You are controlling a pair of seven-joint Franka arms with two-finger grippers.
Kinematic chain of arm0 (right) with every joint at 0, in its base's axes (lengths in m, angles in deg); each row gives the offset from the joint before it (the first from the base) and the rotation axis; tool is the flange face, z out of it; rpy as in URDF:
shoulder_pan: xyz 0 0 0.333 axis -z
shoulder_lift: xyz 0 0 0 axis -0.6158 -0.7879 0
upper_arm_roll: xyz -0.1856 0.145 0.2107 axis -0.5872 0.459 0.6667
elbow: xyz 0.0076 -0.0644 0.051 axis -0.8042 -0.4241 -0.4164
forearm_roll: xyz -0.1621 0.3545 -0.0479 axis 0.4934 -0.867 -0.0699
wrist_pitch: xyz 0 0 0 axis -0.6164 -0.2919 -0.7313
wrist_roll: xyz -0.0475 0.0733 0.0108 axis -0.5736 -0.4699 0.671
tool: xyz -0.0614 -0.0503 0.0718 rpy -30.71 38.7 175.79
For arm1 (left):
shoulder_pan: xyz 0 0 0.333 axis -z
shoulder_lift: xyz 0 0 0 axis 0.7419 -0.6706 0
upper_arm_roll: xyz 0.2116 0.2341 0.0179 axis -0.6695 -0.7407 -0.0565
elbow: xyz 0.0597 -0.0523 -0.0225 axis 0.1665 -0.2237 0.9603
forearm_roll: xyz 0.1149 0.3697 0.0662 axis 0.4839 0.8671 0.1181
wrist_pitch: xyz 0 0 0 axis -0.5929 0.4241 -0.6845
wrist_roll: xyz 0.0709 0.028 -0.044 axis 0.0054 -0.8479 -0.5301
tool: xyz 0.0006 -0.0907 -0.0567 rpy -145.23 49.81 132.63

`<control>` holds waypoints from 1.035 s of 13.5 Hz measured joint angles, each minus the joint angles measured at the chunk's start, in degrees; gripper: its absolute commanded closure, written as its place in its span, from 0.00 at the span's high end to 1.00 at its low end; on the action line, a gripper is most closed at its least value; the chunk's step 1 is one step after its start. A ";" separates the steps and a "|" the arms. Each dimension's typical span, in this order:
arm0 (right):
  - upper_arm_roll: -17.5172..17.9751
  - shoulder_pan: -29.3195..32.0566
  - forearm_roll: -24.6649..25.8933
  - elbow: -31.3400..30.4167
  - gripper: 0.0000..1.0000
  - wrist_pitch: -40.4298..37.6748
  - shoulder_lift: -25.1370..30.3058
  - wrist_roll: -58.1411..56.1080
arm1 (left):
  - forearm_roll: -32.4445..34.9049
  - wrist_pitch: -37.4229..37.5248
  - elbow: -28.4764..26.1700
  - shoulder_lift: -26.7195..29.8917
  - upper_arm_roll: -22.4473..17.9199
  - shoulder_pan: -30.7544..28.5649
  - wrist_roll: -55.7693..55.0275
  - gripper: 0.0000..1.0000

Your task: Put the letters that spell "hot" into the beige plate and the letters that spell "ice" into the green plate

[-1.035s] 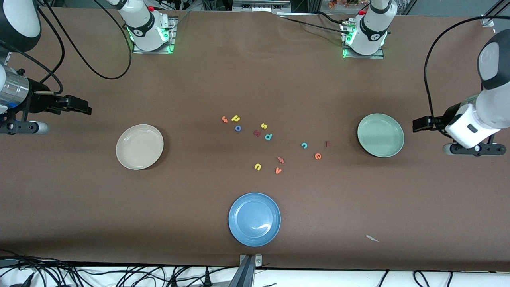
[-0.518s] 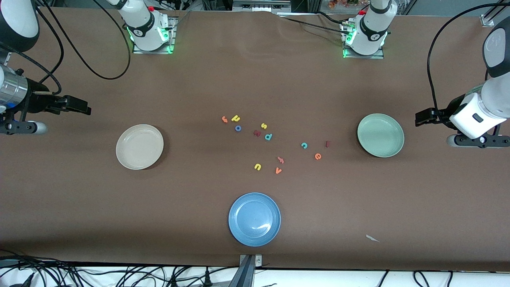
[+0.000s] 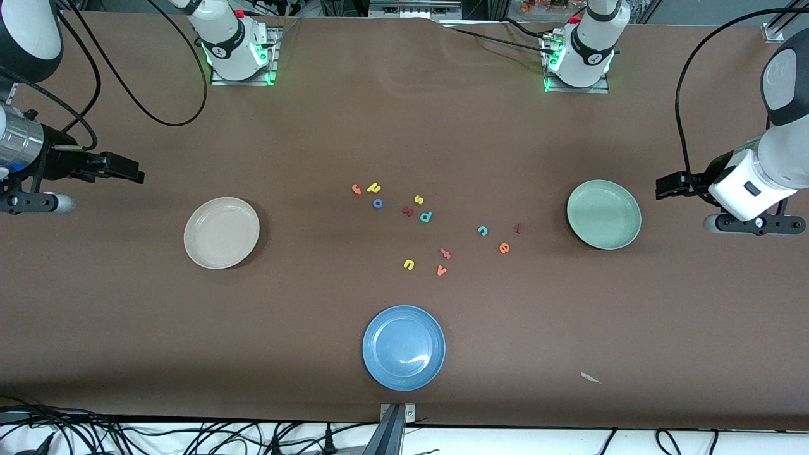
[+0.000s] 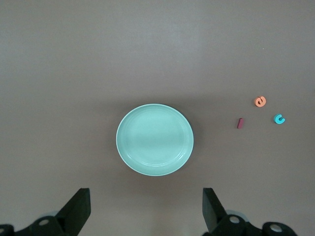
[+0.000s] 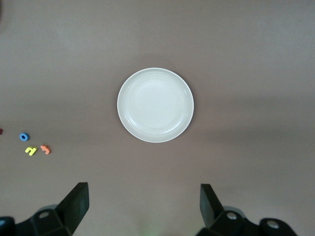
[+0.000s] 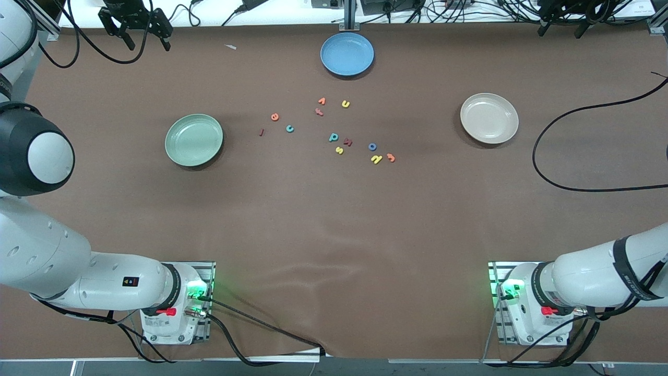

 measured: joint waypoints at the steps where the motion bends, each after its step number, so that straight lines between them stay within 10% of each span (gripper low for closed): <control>1: 0.00 -0.01 0.01 0.00 1.00 0.52 0.00 0.00 | 0.00 0.00 -0.07 -0.05 0.00 0.00 0.00 1.00; 14: 0.36 -0.42 0.88 0.00 1.00 1.63 0.00 0.01 | 0.00 0.00 -0.49 -0.75 0.30 0.12 0.00 1.00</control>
